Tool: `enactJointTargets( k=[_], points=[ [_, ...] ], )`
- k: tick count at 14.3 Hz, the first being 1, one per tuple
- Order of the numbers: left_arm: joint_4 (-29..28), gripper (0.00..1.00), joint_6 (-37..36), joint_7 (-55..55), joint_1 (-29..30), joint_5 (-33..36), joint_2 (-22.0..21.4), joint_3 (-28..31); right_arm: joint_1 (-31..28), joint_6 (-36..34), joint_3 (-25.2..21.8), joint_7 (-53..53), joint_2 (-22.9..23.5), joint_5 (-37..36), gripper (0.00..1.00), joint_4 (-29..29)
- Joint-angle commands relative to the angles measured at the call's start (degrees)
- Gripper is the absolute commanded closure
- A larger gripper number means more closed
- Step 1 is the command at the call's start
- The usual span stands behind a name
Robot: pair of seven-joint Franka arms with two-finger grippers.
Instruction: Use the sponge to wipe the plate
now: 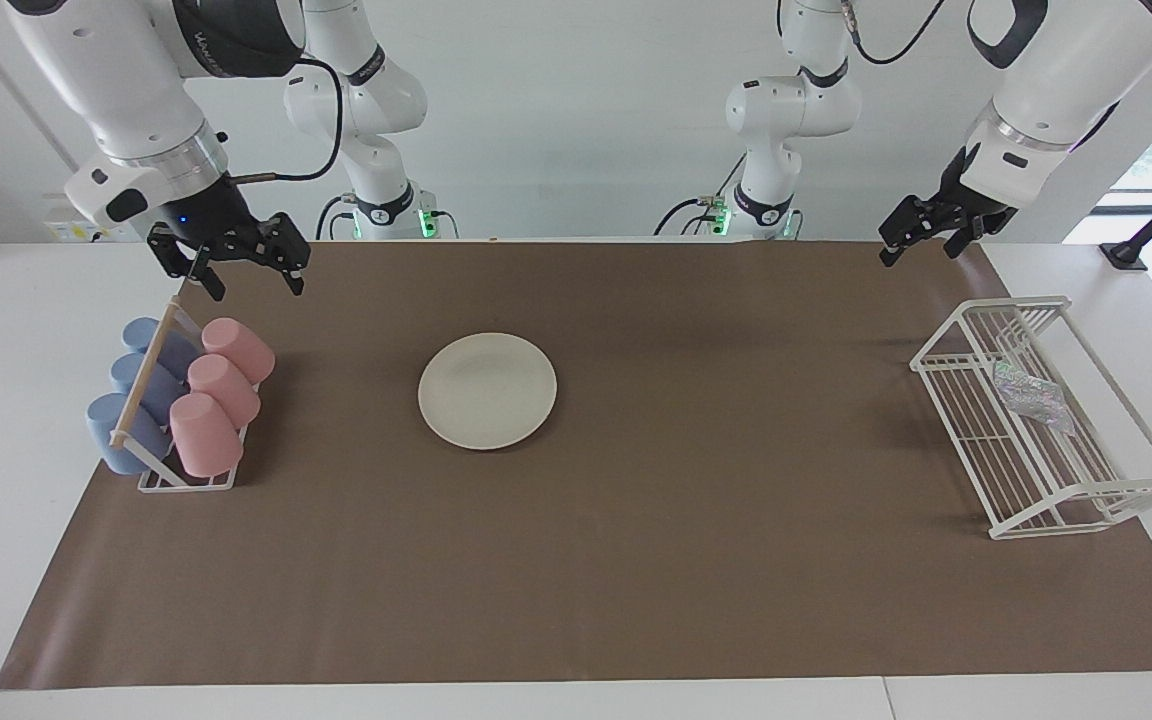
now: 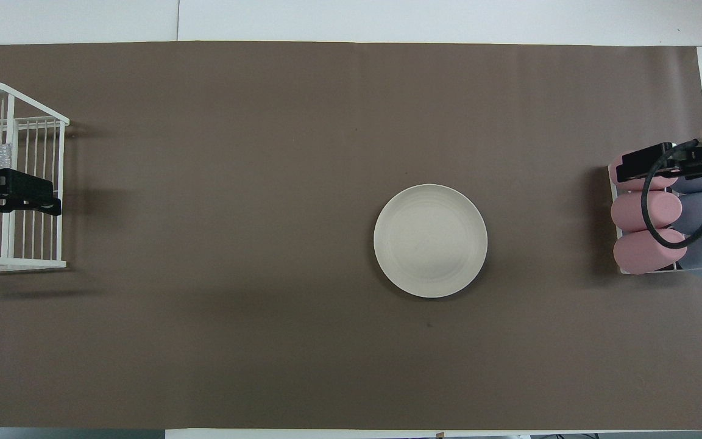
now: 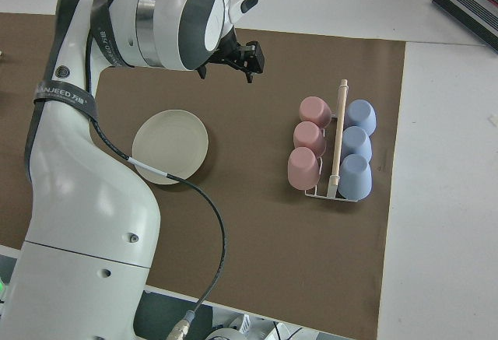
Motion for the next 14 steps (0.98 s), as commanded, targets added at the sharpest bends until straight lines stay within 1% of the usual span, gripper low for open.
enactJointTargets(
  k=[1, 5, 10, 11, 13, 14],
  points=[
    [0.92, 0.0, -0.82, 0.57, 0.78, -0.73, 0.21, -0.18, 1.3, -0.03, 0.4, 2.26, 0.18, -2.5, 0.0, 0.29],
    [0.92, 0.0, -0.65, 0.48, 0.86, -0.73, 0.21, -0.18, 1.4, -0.03, 0.49, 2.26, 0.18, -3.65, 0.0, 0.46],
    [0.83, 0.0, 1.98, 0.39, 0.6, -0.02, 0.21, -0.09, 2.8, 0.23, 0.4, 4.11, 0.36, -3.65, 0.0, 0.72],
    [0.83, 0.0, 2.25, 0.31, 0.34, 1.02, 0.3, -0.09, 2.81, 0.15, 0.4, 4.19, 0.36, -3.48, 0.0, 0.73],
    [0.13, 0.0, 2.78, -2.4, -0.36, 6.28, 0.12, -0.71, 2.89, -0.03, 0.49, 4.28, 0.44, -3.39, 0.0, 0.81],
    [-0.05, 0.0, 2.78, -4.77, -2.02, 9.7, 0.3, -0.97, 3.24, -0.12, 0.49, 4.63, 0.44, -3.39, 0.0, 0.81]
  ],
)
